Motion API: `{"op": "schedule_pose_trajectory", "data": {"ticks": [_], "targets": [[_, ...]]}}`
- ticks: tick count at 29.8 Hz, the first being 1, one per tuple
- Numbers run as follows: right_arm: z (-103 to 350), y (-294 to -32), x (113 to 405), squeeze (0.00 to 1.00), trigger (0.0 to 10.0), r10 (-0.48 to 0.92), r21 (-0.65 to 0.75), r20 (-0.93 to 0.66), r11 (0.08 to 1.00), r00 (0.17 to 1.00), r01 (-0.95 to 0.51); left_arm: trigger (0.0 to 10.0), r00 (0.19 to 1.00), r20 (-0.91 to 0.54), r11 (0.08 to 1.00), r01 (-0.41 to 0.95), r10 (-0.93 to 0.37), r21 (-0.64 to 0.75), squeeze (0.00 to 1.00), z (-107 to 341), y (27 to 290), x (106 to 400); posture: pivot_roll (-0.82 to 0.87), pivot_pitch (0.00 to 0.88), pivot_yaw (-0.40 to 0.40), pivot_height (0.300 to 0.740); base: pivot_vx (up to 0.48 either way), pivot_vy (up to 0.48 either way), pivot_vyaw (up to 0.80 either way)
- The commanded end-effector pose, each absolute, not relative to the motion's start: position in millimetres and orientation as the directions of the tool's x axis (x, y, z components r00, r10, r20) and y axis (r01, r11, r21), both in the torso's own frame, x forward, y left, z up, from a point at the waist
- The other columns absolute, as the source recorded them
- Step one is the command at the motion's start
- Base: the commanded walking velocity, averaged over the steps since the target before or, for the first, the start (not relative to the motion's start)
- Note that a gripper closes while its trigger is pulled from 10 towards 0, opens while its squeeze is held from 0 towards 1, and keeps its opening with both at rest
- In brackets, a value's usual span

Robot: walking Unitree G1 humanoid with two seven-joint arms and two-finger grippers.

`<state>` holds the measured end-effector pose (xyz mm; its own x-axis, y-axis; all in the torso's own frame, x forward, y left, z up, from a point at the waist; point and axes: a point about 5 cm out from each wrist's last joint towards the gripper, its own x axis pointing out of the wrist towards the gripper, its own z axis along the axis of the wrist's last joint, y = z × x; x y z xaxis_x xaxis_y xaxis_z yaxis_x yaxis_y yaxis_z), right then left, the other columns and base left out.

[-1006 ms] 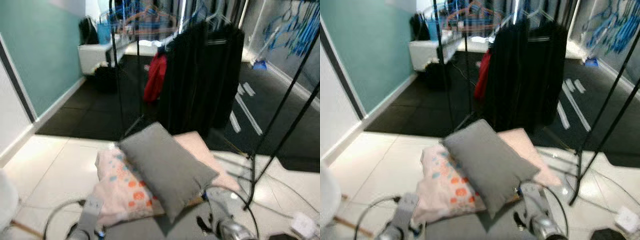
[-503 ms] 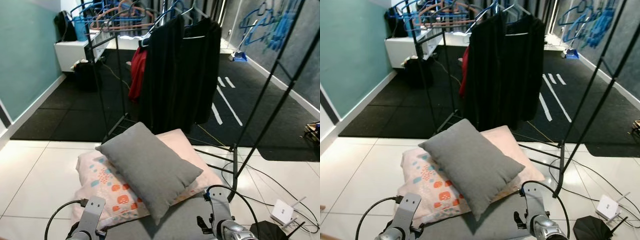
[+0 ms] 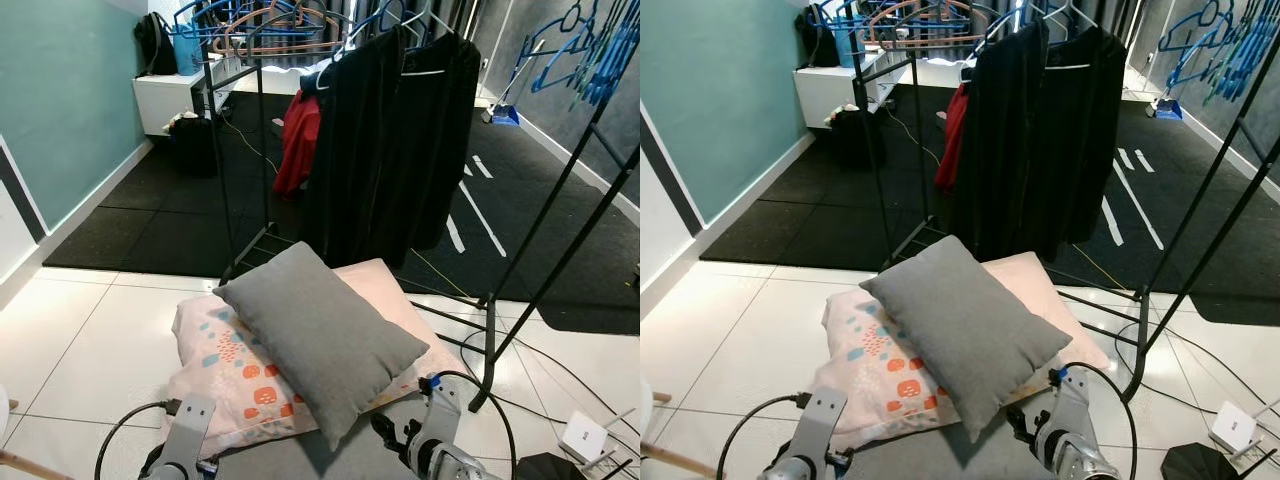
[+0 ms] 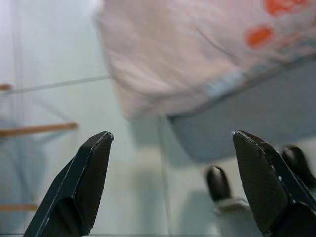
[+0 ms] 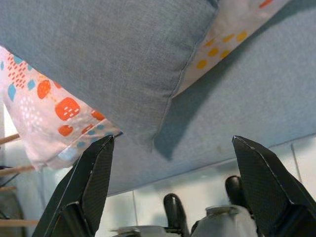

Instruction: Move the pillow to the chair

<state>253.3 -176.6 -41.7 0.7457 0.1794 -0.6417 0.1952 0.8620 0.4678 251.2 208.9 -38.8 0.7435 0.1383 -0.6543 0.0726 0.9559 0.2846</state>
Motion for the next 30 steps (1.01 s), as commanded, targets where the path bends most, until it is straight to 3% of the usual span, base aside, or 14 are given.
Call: {"op": "schedule_pose_trajectory", "data": {"ticks": [1, 3, 5, 7, 9, 19, 30], "targets": [[-44, -178, 250, 0.00, 10.0, 0.169, 0.503, -0.638, 0.831, 0.752, 0.239, 10.0, 0.737, -0.654, 0.951, 0.048, 0.172, 0.305, 0.00, -38, 216, 250, -0.12, 0.021, -0.048, 0.660, 0.000, 0.000, 0.00], [-44, -177, 250, 0.00, 10.0, 0.168, 0.527, -0.626, 0.811, 0.761, 0.255, 10.0, 0.741, -0.644, 0.948, 0.029, 0.192, 0.316, 0.00, -37, 221, 250, -0.12, 0.019, -0.050, 0.655, 0.000, 0.000, 0.00], [-13, -202, 283, 0.00, 10.0, 0.123, 0.564, -0.564, 0.780, 0.817, 0.272, 10.0, 0.740, -0.640, 0.946, 0.013, 0.209, 0.323, 0.00, -33, 231, 252, -0.12, 0.019, -0.050, 0.645, 0.000, 0.000, 0.00], [-13, -202, 283, 0.00, 10.0, 0.123, 0.564, -0.564, 0.780, 0.817, 0.272, 10.0, 0.740, -0.640, 0.946, 0.013, 0.209, 0.323, 0.00, -33, 231, 252, -0.12, 0.019, -0.050, 0.645, 0.000, 0.000, 0.00], [9, -216, 303, 0.00, 10.0, 0.101, 0.586, -0.512, 0.767, 0.853, 0.261, 10.0, 0.739, -0.640, 0.945, 0.013, 0.210, 0.325, 0.00, -31, 236, 252, -0.11, 0.020, -0.047, 0.635, 0.000, 0.000, 0.00], [36, -219, 324, 0.00, 10.0, 0.118, 0.684, -0.373, 0.705, 0.920, 0.187, 10.0, 0.736, -0.645, 0.943, 0.024, 0.208, 0.332, 0.00, -33, 240, 248, -0.10, 0.041, -0.021, 0.610, 0.000, 0.000, 0.00], [46, -213, 332, 0.00, 10.0, 0.146, 0.738, -0.308, 0.660, 0.940, 0.139, 10.0, 0.734, -0.645, 0.939, 0.032, 0.211, 0.342, 0.00, -34, 245, 244, -0.06, 0.078, 0.009, 0.580, 0.000, 0.000, 0.00]]}}
